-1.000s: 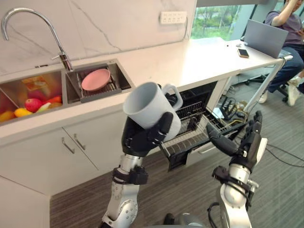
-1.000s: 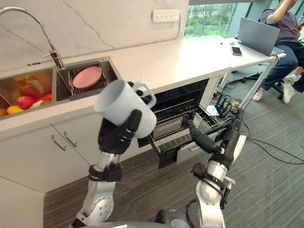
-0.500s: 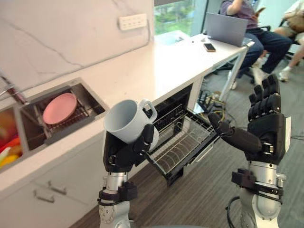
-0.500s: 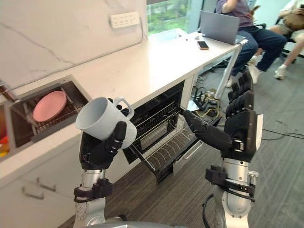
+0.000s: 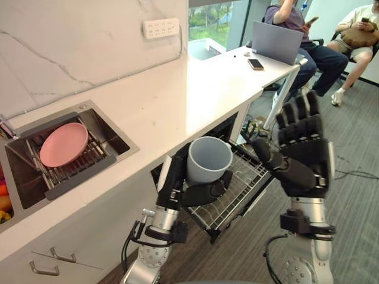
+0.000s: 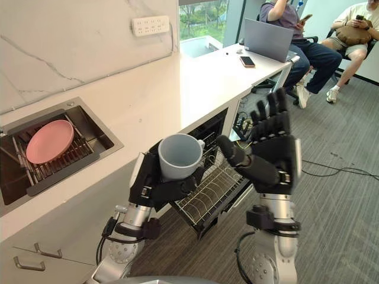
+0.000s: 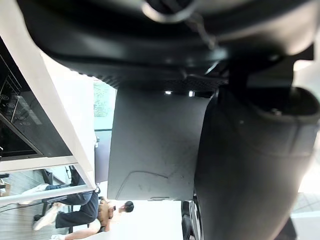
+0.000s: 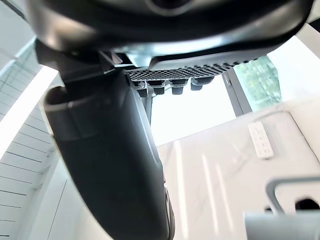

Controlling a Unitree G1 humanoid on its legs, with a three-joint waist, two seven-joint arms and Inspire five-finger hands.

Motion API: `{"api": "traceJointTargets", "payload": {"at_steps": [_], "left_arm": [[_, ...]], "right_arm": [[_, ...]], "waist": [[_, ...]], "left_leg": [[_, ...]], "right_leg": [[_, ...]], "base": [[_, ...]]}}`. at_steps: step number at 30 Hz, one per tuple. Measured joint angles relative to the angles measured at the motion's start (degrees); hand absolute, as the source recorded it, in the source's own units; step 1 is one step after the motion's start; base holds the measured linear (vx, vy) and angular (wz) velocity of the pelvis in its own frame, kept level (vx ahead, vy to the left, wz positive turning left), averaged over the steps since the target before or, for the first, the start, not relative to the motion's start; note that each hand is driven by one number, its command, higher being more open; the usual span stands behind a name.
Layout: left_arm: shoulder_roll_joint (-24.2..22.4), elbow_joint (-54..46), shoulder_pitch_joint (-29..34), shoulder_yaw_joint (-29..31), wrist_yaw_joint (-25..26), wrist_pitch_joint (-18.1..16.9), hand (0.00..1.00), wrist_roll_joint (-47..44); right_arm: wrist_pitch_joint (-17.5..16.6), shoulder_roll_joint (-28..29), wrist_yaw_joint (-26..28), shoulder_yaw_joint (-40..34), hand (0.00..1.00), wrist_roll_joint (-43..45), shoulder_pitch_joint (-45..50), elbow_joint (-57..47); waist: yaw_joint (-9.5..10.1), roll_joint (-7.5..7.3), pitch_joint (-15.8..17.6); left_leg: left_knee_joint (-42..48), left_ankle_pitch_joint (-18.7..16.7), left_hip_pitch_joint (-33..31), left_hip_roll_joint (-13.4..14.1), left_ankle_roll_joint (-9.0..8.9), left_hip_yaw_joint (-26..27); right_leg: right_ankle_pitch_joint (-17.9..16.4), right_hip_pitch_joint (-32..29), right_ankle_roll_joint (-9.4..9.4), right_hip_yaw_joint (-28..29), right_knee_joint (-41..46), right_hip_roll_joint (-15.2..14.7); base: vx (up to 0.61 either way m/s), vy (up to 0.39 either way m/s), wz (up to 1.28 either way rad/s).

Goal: Walk over to the sink, pick up the cup, carry it to the dishwasher, place the cup inside the dishwasher, then close the dishwasher door

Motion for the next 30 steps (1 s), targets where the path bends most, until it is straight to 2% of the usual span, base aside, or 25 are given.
{"api": "traceJointTargets", "payload": {"at_steps": [3,5,9,18,20,22,26,30], "left_arm": [[-0.01,0.18,-1.79,-0.94,1.41,1.77,0.0,2.87],[-0.02,1.15,-2.65,-1.31,1.47,1.9,0.0,2.94],[0.0,1.57,-2.79,-1.12,1.72,2.48,0.0,2.87],[0.21,1.59,-2.82,-0.98,1.33,3.09,0.0,2.1],[0.44,1.58,-2.87,-0.92,0.45,3.08,0.0,0.23],[0.68,1.58,-2.87,-0.8,-1.48,3.06,0.0,-2.88],[1.39,1.53,-2.86,0.18,-6.62,2.99,0.0,-8.04],[1.42,0.87,-2.86,1.17,-9.39,2.34,0.0,-9.63]], "right_arm": [[2.69,-0.61,1.85,4.53,1.0,-0.16,-1.2,2.62],[3.25,-1.4,2.23,5.58,1.0,-0.26,-1.24,3.55],[3.45,-2.36,2.5,5.8,1.0,-1.28,-1.24,3.86],[3.85,-4.36,4.24,5.66,1.0,-1.1,-1.1,5.18],[3.86,-4.4,4.64,5.64,1.0,-1.11,-1.13,5.3],[3.86,-4.38,5.45,5.56,1.0,-1.1,-1.16,5.6],[4.6,-6.12,8.53,4.86,1.0,-1.16,-1.11,7.38],[5.99,-8.01,10.99,4.23,1.0,-1.28,-1.12,8.22]], "waist": [[0.42,0.13,0.09],[0.69,0.36,0.24],[0.73,0.44,0.37],[0.71,0.6,0.9],[0.73,0.78,1.03],[0.87,0.73,1.06],[0.66,1.62,1.35],[0.64,1.57,1.33]], "left_leg": [[-0.04,0.2,-0.22,-0.07,0.28,0.37],[-0.07,0.39,-0.28,-0.19,0.56,0.27],[-0.28,0.96,-0.83,-1.06,1.15,0.14],[-3.54,4.61,-2.41,-2.57,1.75,-0.59],[-3.6,4.76,-3.0,-2.63,1.93,-0.8],[-3.65,5.44,-3.59,-2.91,1.72,-0.7],[-3.69,7.07,-3.66,-2.25,1.2,-1.0],[-3.68,7.86,-3.9,-1.95,1.38,-1.18]], "right_leg": [[1.05,-0.06,0.03,-0.73,-0.88,-0.08],[1.55,-0.06,0.06,-1.08,-0.97,-0.16],[1.69,-0.33,0.02,-1.25,-1.47,-0.95],[1.7,-1.63,-0.01,-2.36,-2.94,-1.67],[1.51,-1.74,-0.32,-2.78,-3.54,-1.79],[0.56,-2.33,-1.71,-3.51,-3.83,-2.11],[-0.22,-2.81,-2.67,-3.92,-3.39,-1.26],[0.42,-2.98,-2.34,-4.04,-3.42,-0.93]], "base": [[-0.02,0.012,-0.07],[0.0,0.0,0.0],[-0.04,0.023,0.03],[-0.08,-0.001,0.05],[-0.11,-0.006,0.05],[-0.12,-0.013,-0.01],[-0.11,-0.024,0.01],[-0.02,-0.007,0.0]]}}
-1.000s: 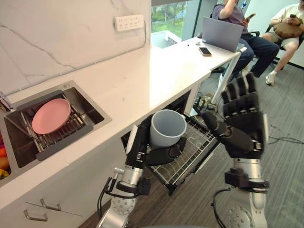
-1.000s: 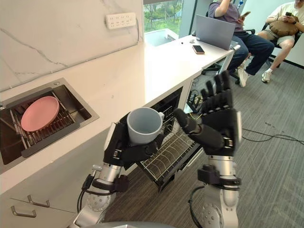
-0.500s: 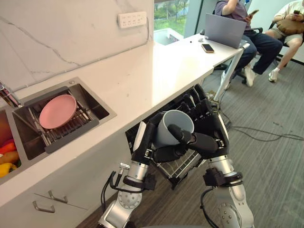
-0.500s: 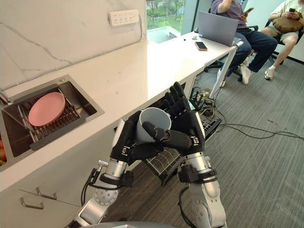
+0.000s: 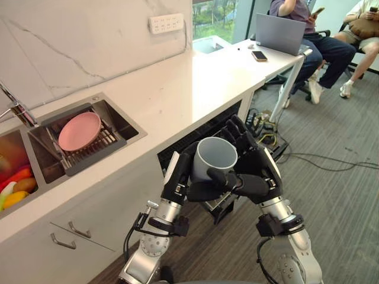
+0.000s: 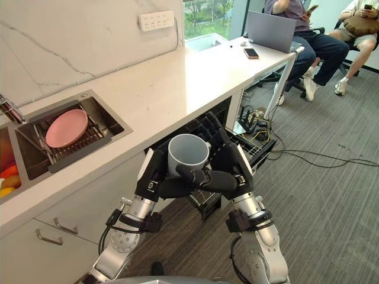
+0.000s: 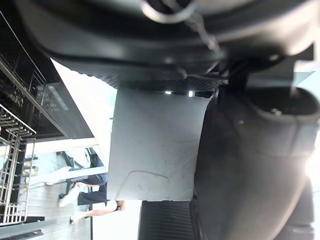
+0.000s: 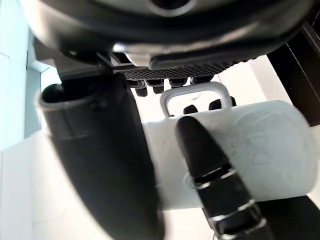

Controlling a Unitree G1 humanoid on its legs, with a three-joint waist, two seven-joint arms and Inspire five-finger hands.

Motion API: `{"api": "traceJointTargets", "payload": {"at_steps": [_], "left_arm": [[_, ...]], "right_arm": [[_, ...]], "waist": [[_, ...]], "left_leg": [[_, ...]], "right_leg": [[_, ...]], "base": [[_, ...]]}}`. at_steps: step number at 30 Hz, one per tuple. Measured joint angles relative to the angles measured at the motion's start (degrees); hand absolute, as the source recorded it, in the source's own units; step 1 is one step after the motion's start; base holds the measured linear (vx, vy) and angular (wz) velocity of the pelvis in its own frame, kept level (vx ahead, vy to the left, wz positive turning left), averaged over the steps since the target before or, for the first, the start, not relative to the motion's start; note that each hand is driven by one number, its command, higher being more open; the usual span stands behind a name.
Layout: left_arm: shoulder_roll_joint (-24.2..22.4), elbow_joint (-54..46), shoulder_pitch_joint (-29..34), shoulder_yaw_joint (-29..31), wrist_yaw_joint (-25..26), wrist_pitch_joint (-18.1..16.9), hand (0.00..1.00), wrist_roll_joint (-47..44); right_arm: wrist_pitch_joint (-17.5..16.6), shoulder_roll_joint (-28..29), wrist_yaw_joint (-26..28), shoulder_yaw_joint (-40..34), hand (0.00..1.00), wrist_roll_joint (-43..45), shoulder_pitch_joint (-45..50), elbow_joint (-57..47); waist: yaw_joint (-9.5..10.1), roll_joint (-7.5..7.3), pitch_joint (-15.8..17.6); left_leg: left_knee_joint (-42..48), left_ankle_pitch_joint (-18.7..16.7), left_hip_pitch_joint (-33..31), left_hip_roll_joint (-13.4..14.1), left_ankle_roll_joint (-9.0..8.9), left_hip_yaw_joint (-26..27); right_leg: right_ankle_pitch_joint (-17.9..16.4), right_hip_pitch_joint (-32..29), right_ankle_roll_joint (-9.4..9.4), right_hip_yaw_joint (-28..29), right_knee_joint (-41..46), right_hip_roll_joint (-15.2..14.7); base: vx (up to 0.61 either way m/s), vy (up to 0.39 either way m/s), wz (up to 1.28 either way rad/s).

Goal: Walk over to the sink, pick up the cup, carry it to the dishwasher, place the cup inside the dishwasher, then close the dishwasher door

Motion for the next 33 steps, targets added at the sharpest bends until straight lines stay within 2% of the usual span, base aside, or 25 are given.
{"api": "traceJointTargets", "payload": {"at_steps": [7,14,23,28,29,33], "left_arm": [[0.69,-1.31,-0.28,1.25,-3.04,-0.62,0.0,0.3],[2.39,-2.76,-0.33,2.06,-3.01,-0.97,0.0,5.7],[2.98,-4.32,-0.33,2.27,-3.53,-1.09,0.0,7.88],[3.6,-4.34,-0.57,2.23,-3.46,-1.09,0.0,9.54],[4.18,-4.34,-0.8,2.14,-3.37,-1.09,0.0,9.69],[4.99,-4.34,-1.1,2.03,-3.32,-1.09,0.0,9.68]], "right_arm": [[1.57,-0.1,1.92,0.23,1.0,0.0,0.02,1.24],[2.65,-0.99,3.12,-0.13,1.0,0.04,0.2,1.4],[3.25,-0.99,3.3,-0.21,1.0,0.6,0.22,1.4],[4.14,-1.27,1.94,0.0,1.0,1.25,0.28,1.42],[4.29,-1.45,1.55,0.22,0.0,1.31,0.29,1.42],[3.92,-1.88,0.67,0.87,0.0,1.11,0.59,1.39]], "waist": [[-0.04,-0.08,-0.06],[-0.17,-0.4,-0.43],[-0.38,-0.53,-0.54],[-0.77,-1.23,-1.07],[-0.91,-1.38,-1.17],[-1.42,-1.42,-1.23]], "left_leg": [[0.01,0.49,-0.69,-0.05,0.18,-0.6],[0.01,1.02,-1.78,-0.03,0.23,-1.19],[0.0,1.52,-2.16,-0.01,0.44,-1.39],[0.01,1.78,-2.69,-0.02,0.56,-1.44],[0.01,1.81,-2.72,-0.03,0.56,-1.45],[0.02,1.86,-2.82,-0.11,0.59,-1.47]], "right_leg": [[0.47,-0.19,0.06,-0.56,-0.23,0.07],[0.8,-0.98,0.05,-1.13,-0.23,0.15],[0.95,-1.21,-0.36,-1.25,-0.4,0.18],[1.2,-1.65,-0.45,-1.25,-0.49,0.17],[1.28,-1.66,-0.42,-1.24,-0.55,0.16],[1.36,-1.7,-0.35,-1.24,-0.58,0.08]], "base": [[-0.01,0.005,0.05],[-0.02,0.006,0.04],[0.0,0.0,0.0],[0.0,0.0,0.0],[0.0,0.0,0.0],[0.0,0.0,0.0]]}}
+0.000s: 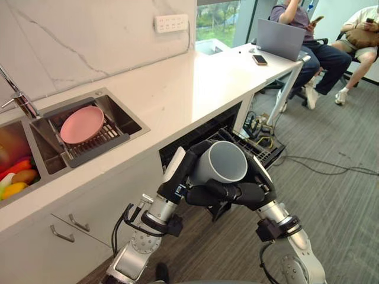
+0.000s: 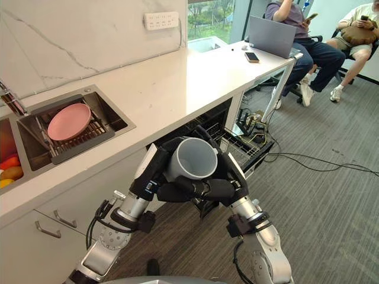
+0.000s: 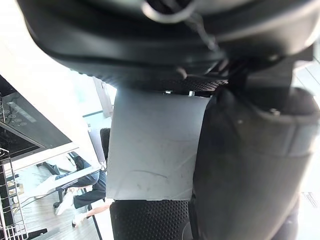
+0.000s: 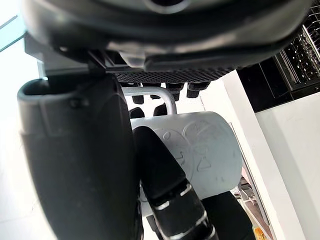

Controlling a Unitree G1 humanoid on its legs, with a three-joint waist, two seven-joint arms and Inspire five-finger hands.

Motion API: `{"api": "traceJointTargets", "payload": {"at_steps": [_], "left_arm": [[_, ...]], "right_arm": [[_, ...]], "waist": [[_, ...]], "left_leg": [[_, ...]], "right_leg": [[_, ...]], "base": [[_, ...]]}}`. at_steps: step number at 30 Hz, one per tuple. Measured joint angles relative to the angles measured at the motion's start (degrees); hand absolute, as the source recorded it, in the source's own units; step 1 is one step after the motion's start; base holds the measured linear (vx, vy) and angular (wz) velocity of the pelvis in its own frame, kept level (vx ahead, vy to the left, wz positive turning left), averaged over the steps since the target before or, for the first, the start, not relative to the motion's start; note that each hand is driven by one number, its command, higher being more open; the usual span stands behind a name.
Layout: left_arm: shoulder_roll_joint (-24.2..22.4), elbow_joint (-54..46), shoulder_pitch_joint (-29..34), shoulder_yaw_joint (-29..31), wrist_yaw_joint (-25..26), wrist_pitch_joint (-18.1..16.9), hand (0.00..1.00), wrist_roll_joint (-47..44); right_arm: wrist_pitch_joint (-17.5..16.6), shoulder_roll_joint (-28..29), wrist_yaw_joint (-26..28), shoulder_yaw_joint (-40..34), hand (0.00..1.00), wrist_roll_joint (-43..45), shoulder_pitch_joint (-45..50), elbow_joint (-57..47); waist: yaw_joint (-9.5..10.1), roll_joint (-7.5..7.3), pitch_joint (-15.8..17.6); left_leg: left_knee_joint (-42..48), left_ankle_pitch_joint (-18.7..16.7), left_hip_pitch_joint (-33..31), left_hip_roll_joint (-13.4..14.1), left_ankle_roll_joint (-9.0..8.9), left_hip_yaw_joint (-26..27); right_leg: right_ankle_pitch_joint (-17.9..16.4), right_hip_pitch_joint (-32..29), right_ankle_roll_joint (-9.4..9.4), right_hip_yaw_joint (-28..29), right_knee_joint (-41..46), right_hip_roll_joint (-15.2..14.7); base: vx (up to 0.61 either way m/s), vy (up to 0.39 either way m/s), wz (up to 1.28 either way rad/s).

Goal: Walk over to the sink, pick up the cup, carry it to the dishwasher, place the cup inside the dishwasher, then close the dishwasher door

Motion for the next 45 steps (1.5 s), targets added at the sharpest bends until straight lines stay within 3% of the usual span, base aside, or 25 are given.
{"api": "traceJointTargets", "payload": {"at_steps": [11,12,21,28,45], "left_arm": [[1.5,0.05,0.04,-2.24,2.89,0.12,0.0,-0.81],[1.67,0.05,0.09,-2.39,3.34,0.12,1.0,-0.81],[1.94,0.07,1.58,-3.83,8.0,0.11,1.0,-0.54],[1.28,0.07,3.76,-4.66,11.8,-1.06,1.0,1.69],[-2.57,0.46,6.43,-4.11,12.54,-0.76,1.0,2.75]], "right_arm": [[-3.58,-2.39,-3.58,0.92,0.0,-3.18,0.4,-1.31],[-3.58,-2.47,-3.87,1.14,0.0,-3.17,0.4,-1.34],[-1.48,-2.11,-6.28,2.98,0.0,-1.97,0.49,-2.35],[0.21,1.46,-7.29,4.09,0.0,4.03,1.42,-2.27],[0.08,5.92,-7.64,5.38,0.0,11.43,1.87,2.2]], "waist": [[-0.17,0.16,-1.44],[-0.18,0.18,-1.46],[-0.21,0.23,-1.5],[-0.12,0.27,-1.54],[0.05,1.11,-2.29]], "left_leg": [[0.03,0.17,-1.04,-0.13,0.03,-0.3],[0.02,0.2,-1.05,-0.12,0.03,-0.35],[-0.01,0.34,-1.46,-0.24,-0.05,-0.98],[-0.02,0.39,-1.56,-0.26,-0.03,-1.18],[-0.06,0.35,-1.61,-0.18,-0.09,-1.4]], "right_leg": [[0.58,-0.75,0.62,-0.11,-0.29,-0.03],[0.53,-0.75,0.55,-0.14,-0.27,-0.03],[0.4,-0.76,0.3,-0.63,-0.26,-0.06],[0.39,-0.73,0.3,-0.89,-0.23,-0.05],[0.36,-0.69,0.25,-1.25,-0.12,0.05]], "base": [[0.0,0.0,0.0],[0.0,0.0,0.0],[0.0,0.003,0.03],[0.0,0.0,0.01],[0.0,0.0,0.0]]}}
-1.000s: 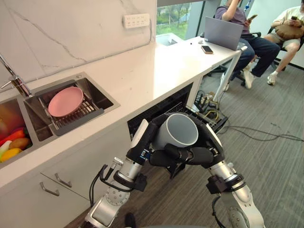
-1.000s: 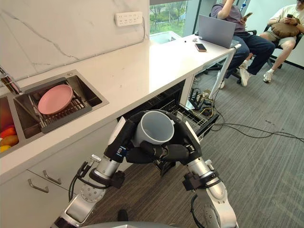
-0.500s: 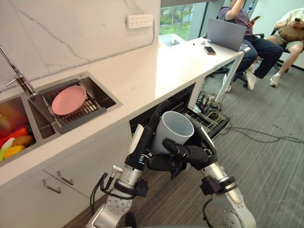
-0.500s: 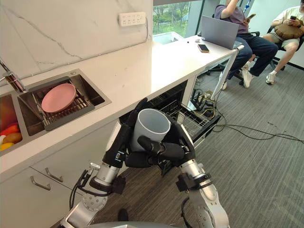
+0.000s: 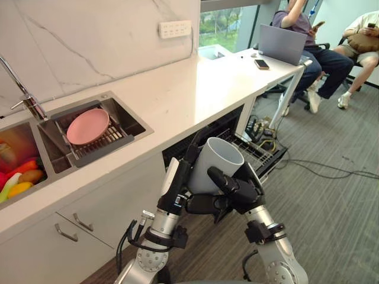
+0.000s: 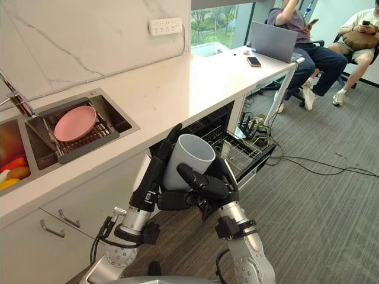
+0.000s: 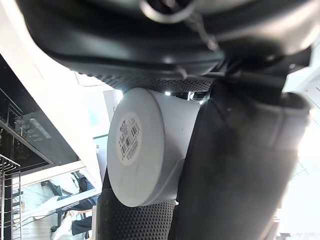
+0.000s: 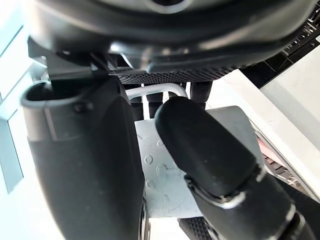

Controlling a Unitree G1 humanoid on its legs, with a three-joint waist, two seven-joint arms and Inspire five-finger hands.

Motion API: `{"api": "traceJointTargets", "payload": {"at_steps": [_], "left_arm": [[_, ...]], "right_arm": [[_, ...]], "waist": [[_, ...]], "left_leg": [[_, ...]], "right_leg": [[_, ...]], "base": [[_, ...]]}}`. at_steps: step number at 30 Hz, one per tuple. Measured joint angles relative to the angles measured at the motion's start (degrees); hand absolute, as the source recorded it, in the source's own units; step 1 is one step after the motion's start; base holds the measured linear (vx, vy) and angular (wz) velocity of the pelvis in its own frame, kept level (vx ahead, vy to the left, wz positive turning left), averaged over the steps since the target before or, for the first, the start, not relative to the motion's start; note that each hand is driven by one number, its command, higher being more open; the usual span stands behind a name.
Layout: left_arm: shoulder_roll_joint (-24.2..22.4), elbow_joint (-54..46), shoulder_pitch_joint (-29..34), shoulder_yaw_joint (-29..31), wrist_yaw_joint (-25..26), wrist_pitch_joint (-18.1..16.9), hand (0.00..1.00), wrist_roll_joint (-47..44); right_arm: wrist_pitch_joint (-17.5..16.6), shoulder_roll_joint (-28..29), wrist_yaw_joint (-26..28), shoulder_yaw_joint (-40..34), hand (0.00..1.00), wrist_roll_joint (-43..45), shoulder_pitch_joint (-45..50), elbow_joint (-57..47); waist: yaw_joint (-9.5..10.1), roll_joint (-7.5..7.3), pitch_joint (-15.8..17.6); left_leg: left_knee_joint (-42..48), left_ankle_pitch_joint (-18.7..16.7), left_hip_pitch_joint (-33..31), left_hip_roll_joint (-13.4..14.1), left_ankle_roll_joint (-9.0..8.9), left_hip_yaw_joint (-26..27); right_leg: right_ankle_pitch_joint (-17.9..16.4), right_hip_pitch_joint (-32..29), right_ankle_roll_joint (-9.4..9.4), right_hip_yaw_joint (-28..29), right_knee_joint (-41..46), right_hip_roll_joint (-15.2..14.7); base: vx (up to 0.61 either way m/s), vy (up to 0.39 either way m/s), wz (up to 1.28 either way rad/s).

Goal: Walk over to the sink, pick up the cup, carry it to the dishwasher, place the cup inside the dishwasher, then close the dishwasher door

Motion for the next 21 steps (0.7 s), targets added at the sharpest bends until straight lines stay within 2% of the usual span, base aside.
{"api": "traceJointTargets", "payload": {"at_steps": [9,15,21], "left_arm": [[-0.46,0.02,0.8,0.53,-0.5,1.71,1.0,-0.71],[-3.55,-0.73,0.97,2.06,0.35,1.39,1.0,-4.04],[-4.77,-0.74,1.39,4.13,1.3,1.38,1.0,-8.28]], "right_arm": [[-0.03,1.42,0.03,0.05,0.0,2.24,0.03,2.76],[-0.8,4.53,-4.46,-3.15,0.0,9.25,0.33,8.39],[-2.56,4.87,-4.8,-3.74,0.0,14.42,1.65,8.51]], "waist": [[0.24,0.05,-0.03],[1.53,0.03,-0.04],[1.59,0.03,-0.04]], "left_leg": [[-0.01,-0.03,0.0,0.05,-0.04,-0.42],[0.0,-0.02,0.0,-0.02,-0.04,-0.93],[0.0,-0.04,-0.02,0.17,-0.09,-1.05]], "right_leg": [[-0.07,0.31,-0.09,-0.52,-0.03,0.1],[-0.11,0.74,-0.15,-1.13,-0.27,0.13],[-0.22,0.81,-0.31,-1.25,-0.37,0.35]], "base": [[0.0,0.0,0.0],[0.0,-0.001,0.04],[0.0,-0.001,0.01]]}}
